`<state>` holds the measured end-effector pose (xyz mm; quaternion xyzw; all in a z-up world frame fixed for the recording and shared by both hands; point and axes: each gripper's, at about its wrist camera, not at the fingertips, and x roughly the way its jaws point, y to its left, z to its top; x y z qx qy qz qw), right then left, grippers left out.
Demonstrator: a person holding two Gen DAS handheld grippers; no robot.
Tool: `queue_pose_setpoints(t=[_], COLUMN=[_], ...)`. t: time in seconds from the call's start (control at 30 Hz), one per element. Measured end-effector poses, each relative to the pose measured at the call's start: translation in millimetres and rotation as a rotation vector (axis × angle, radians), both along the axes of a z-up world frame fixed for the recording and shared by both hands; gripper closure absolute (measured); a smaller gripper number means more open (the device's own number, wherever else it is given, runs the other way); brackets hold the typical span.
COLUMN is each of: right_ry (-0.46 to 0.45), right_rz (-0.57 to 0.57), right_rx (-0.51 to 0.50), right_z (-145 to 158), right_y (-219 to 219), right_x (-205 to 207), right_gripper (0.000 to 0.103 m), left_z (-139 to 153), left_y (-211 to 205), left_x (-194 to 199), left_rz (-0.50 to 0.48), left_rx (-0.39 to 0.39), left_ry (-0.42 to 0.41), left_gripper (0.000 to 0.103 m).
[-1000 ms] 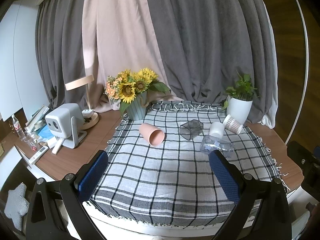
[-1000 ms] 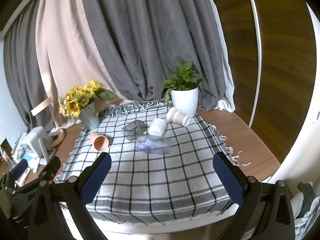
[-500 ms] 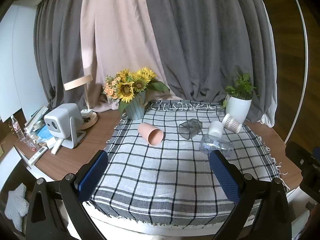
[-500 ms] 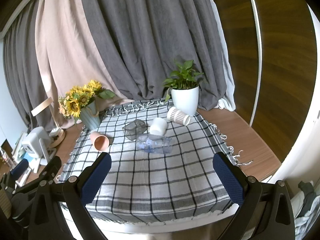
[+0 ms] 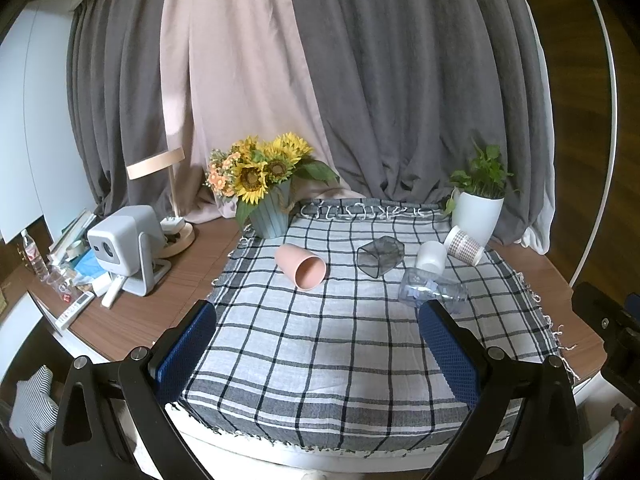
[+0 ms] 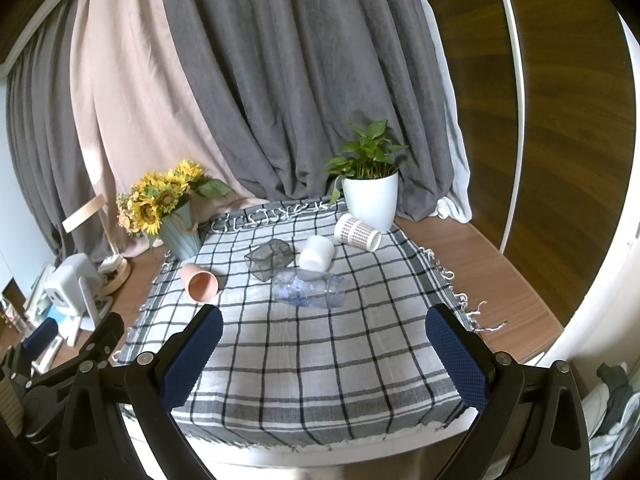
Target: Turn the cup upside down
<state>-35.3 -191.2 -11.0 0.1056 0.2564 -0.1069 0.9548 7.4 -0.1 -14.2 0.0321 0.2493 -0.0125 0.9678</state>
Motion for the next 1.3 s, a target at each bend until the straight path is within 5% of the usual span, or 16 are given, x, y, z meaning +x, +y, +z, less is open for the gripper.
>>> queue_pose_setpoints(t=[0.8, 1.1, 1.3], right_ry=[0.008, 0.075, 0.202], right_rz=[0.000, 0.023, 0.062], right_rx=[0.005, 0.037, 0.089], right_z=[-3.1, -28.2, -58.6], right_y=[-2.4, -10.6, -6.9], right_x=[1.8, 24.2, 70.6], right_gripper=[0.001, 0.001, 0.001], left_z=[-9.1, -34.4, -55.8], left_y=[-4.3, -4.3, 4.9], left_x=[3.0, 30.2, 71.0], left_rz=[0.003, 0.029, 0.068], left_rx=[0.005, 0.026, 0.019], left_ry=[0.018, 0.140, 0.252], left_gripper=[0.000, 0.000, 0.000])
